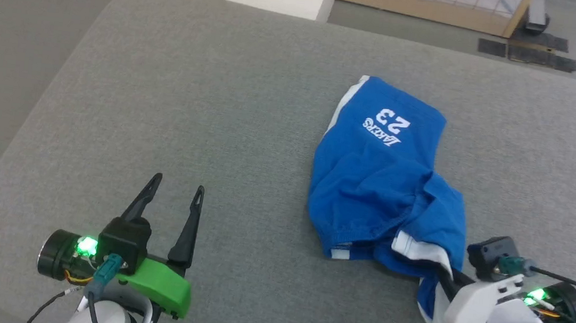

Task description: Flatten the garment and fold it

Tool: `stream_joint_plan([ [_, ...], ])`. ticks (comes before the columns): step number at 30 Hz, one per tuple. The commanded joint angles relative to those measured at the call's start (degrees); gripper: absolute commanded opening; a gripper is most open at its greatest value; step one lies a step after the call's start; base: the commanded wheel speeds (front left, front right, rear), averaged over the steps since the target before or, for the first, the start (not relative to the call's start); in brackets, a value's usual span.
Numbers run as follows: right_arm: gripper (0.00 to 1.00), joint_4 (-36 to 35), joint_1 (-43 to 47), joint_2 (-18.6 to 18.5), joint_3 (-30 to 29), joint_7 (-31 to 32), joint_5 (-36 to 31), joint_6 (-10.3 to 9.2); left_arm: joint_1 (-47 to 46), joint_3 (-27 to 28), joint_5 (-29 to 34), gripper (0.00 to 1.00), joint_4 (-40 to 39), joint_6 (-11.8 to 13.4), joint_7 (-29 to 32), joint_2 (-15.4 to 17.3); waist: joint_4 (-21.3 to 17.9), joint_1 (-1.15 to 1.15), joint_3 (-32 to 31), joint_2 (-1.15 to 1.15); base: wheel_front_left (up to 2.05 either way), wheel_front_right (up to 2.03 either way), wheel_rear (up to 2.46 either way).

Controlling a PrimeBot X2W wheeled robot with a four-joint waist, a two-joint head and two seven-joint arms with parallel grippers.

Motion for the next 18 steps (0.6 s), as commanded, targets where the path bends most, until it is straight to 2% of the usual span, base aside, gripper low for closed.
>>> stream_joint_plan([
  [1, 0.0, -1.3, 0.7, -0.1, -0.7, 0.2, 0.7, -0.09, 0.6, 0.1, 0.5, 1.0, 0.2, -0.5, -0.3, -0.3, -2.1, 0.0, -2.0, 0.0, 0.0, 0.0, 0.0],
  [4, 0.0, -4.3, 1.0, -0.3, -3.0, 0.8, 2.0, -0.09, 0.7, -0.1, 0.4, 1.0, 0.2, -0.9, -0.3, -0.3, -3.0, 0.0, -2.7, 0.0, 0.0, 0.0, 0.0],
  [10, 0.0, -7.1, -0.4, 1.5, -13.6, 3.1, 5.6, -0.09, 0.4, -0.4, 0.4, 1.0, -0.2, -1.1, -0.2, -0.4, -3.8, 0.0, -2.3, 0.0, 0.0, 0.0, 0.0],
  [15, 0.0, -1.7, -5.0, 3.8, -25.2, 5.3, 7.2, -0.09, 0.0, -1.0, 0.8, 1.0, -0.4, -1.3, -0.1, -0.7, -3.1, 0.0, -0.3, 0.0, 0.0, 0.0, 0.0],
  [18, 0.0, 3.5, -8.4, 2.8, -30.8, 5.6, 5.0, -0.09, -0.5, -1.2, 1.0, 1.0, -0.3, -1.4, -0.1, -0.8, -2.3, 0.0, 1.2, 0.0, 0.0, 0.0, 0.0],
])
